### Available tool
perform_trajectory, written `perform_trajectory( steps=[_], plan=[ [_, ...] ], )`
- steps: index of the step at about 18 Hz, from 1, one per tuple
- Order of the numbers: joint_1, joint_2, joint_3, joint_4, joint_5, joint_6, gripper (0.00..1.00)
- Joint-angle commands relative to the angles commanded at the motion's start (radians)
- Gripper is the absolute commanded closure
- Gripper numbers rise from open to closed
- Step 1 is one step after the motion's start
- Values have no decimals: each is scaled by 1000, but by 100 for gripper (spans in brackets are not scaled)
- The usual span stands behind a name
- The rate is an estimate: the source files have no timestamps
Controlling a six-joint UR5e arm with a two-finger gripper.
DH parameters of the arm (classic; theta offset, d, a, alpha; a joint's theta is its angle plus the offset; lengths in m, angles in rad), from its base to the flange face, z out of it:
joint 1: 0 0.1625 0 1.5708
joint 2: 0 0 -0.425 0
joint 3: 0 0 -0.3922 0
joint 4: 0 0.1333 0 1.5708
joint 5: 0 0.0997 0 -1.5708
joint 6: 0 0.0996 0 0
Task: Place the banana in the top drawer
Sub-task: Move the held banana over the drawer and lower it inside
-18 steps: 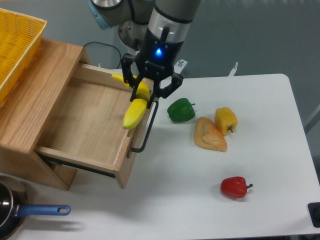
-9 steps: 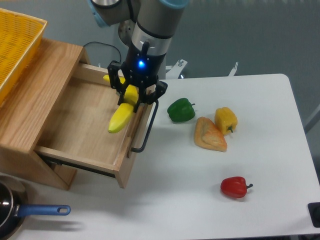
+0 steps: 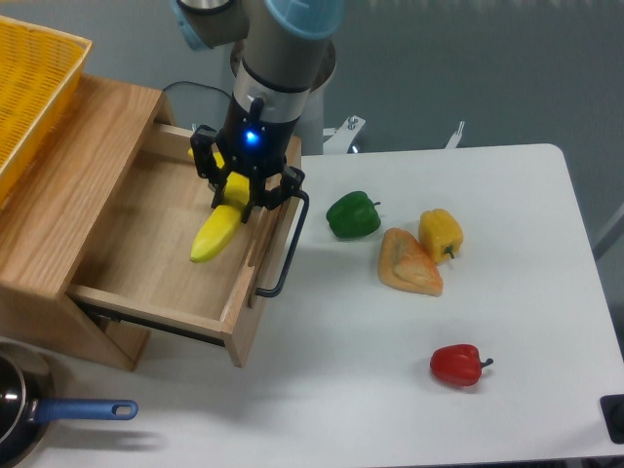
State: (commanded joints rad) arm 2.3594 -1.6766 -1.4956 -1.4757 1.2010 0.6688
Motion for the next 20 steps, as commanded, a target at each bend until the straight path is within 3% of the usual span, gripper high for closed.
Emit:
perform_trajectory(
  steps=[20],
  plan=[
    [-43, -15, -35, 6, 34, 0, 60]
  ],
)
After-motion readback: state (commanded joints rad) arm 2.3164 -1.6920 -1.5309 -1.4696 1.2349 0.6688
